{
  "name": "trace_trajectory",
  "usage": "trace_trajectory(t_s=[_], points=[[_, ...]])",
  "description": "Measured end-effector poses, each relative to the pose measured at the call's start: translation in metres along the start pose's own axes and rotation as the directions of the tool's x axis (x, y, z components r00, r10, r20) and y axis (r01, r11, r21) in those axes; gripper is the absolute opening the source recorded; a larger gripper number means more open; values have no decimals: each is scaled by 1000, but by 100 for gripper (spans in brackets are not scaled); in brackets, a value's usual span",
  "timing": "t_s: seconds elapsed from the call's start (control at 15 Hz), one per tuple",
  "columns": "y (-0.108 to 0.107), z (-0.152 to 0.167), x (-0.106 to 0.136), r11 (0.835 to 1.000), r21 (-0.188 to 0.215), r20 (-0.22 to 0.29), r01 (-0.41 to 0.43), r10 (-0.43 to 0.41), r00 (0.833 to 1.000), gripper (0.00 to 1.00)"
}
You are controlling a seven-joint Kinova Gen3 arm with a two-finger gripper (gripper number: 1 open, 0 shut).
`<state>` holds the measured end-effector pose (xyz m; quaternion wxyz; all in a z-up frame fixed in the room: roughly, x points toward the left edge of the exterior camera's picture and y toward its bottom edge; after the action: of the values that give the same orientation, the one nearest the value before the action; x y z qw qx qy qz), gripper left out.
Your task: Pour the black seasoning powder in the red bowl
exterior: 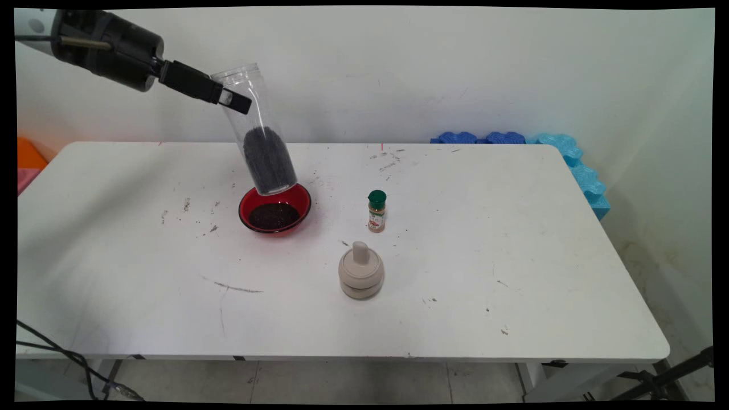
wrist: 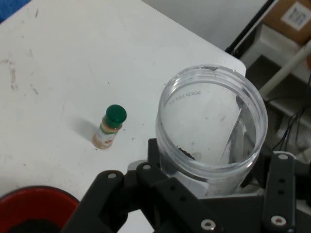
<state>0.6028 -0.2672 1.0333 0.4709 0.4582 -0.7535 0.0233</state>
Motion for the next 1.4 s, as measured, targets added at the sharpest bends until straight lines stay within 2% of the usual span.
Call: trace_trajectory(t_s=[0.2,0.53,0.93,1.4], points=[[9,-2,5,992,11,15,-128,128,992,0],[22,-4,12,967,15,21,-255,255,967,0],[36,-4,18,933,18,18,-359,359,933,0],[44,-1,19,901,23,26,-433,433,901,0]])
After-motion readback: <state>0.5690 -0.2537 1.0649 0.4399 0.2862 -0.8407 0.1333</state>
